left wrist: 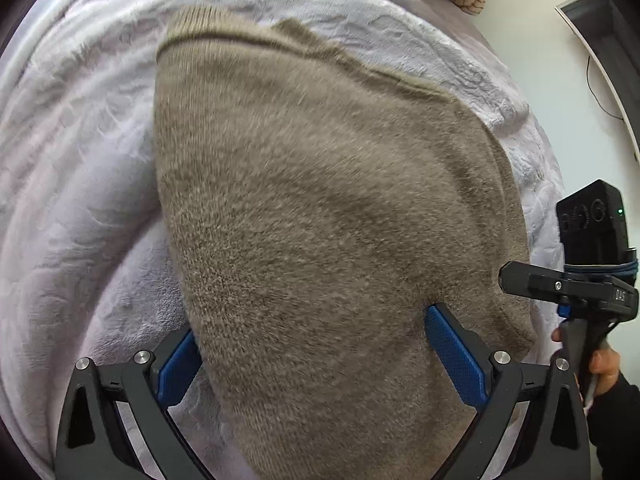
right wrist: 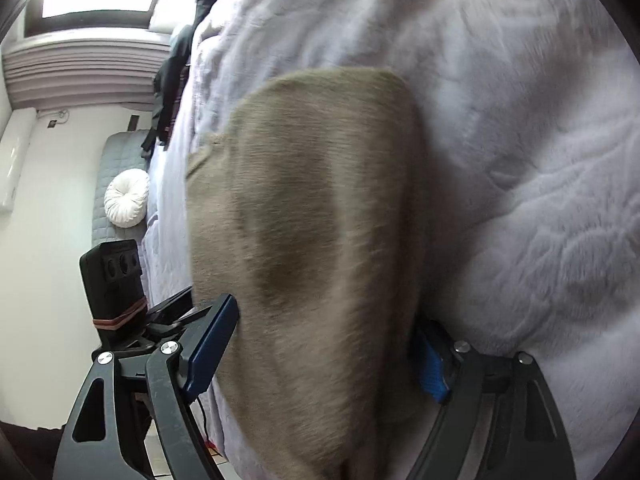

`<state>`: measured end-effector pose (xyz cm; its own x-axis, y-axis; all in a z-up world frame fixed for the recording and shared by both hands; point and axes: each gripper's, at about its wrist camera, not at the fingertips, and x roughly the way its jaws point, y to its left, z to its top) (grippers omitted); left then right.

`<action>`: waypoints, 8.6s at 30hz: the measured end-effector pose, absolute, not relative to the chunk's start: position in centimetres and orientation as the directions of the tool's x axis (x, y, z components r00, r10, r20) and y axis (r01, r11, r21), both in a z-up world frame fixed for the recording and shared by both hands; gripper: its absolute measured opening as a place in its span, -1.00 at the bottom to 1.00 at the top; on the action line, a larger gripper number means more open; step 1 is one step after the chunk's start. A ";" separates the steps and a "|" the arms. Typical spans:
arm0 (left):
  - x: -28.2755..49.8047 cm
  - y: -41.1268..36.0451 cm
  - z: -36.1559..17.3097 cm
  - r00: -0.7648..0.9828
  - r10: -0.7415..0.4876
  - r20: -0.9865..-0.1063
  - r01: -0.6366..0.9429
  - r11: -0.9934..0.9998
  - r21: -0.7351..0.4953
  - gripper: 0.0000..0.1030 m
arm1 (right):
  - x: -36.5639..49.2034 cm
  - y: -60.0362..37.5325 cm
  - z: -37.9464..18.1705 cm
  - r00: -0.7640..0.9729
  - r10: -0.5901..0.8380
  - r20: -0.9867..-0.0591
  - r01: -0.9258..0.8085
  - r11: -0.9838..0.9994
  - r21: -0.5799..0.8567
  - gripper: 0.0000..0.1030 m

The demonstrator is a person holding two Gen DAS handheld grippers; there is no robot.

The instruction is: Fold small clothes

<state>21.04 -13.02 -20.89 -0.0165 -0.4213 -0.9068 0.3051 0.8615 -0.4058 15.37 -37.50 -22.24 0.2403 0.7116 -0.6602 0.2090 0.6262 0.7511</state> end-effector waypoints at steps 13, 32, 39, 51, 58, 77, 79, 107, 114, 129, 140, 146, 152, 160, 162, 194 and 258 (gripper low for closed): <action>19.1 -15.8 -18.3 0.086 -0.391 -0.916 0.392 0.859 -0.329 0.17 | 16.3 -34.1 -21.0 0.220 0.665 -0.714 0.205 0.684 0.700 -0.19; 13.1 -10.3 -9.0 0.098 -0.427 -0.899 0.451 0.824 -0.342 -0.10 | 10.4 -27.8 -13.3 0.334 0.814 -0.475 0.250 0.409 0.877 -0.36; 9.4 -7.1 -7.4 0.074 -0.389 -0.918 0.432 0.842 -0.322 -0.10 | 7.1 -22.6 -12.4 0.286 0.848 -0.446 0.279 0.371 0.886 -0.36; 4.3 -1.9 -13.3 -0.008 -0.285 -0.959 0.308 0.911 -0.273 -0.09 | 6.5 -16.2 -16.4 0.107 0.811 -0.576 0.305 0.524 0.795 -0.35; 4.2 1.6 -14.6 0.043 -0.198 -0.979 0.190 0.964 -0.186 -0.09 | 8.5 -18.2 -17.1 0.050 0.582 -0.811 0.272 0.774 0.572 -0.25; 3.3 0.4 -15.5 0.044 -0.120 -0.992 0.226 0.968 -0.107 0.17 | 5.0 -21.1 -17.6 0.039 0.336 -0.941 0.199 0.921 0.336 -0.80; 2.7 0.5 -15.1 0.048 -0.115 -0.992 0.236 0.967 -0.100 0.17 | 4.4 -21.1 -16.6 0.042 0.308 -0.950 0.194 0.931 0.311 -0.80; -2.7 1.9 -14.4 -0.051 -0.116 -0.992 0.309 0.943 -0.126 0.17 | -1.7 -18.7 -14.2 -0.015 0.418 -0.908 0.164 0.897 0.410 -0.78; -2.1 3.2 -12.5 -0.029 -0.102 -0.994 0.287 0.952 -0.106 0.17 | -1.4 -18.1 -13.7 -0.005 0.412 -0.911 0.191 0.895 0.404 -0.78; -1.1 4.1 -9.3 0.024 -0.069 -0.997 0.224 0.973 -0.062 0.17 | 1.2 -14.5 -12.1 0.017 0.372 -0.928 0.152 0.916 0.370 -0.78; 0.3 3.1 -10.1 -0.020 -0.039 -0.999 0.176 0.983 -0.042 0.17 | 3.1 -12.9 -10.7 0.029 0.279 -0.960 0.111 0.953 0.281 0.72; 0.7 3.2 -9.4 0.014 -0.051 -0.999 0.149 0.988 -0.048 0.99 | 3.9 -12.3 -10.1 0.039 0.241 -0.970 0.090 0.966 0.243 0.94; 0.6 3.0 -9.2 0.026 -0.036 -0.999 0.157 0.987 -0.031 0.99 | 3.9 -12.3 -10.1 0.039 0.208 -0.977 0.086 0.974 0.211 1.00; 0.4 2.8 -9.0 0.043 0.006 -0.999 0.157 0.988 0.013 0.99 | 3.7 -12.6 -9.8 0.050 0.125 -0.991 0.109 0.986 0.129 1.00; 0.4 3.1 -8.9 0.044 0.011 -0.999 0.142 0.990 0.017 0.99 | 3.8 -12.8 -9.5 0.056 0.103 -0.993 0.117 0.987 0.109 1.00; 0.4 4.2 -7.7 0.081 0.013 -0.997 0.086 0.996 0.020 0.99 | 3.3 -11.7 -9.6 0.053 0.037 -0.998 0.106 0.993 0.042 1.00; 0.6 3.5 -8.1 0.073 0.066 -0.995 0.120 0.990 0.075 0.99 | 3.3 -11.5 -10.2 0.034 0.033 -0.999 0.125 0.991 0.037 1.00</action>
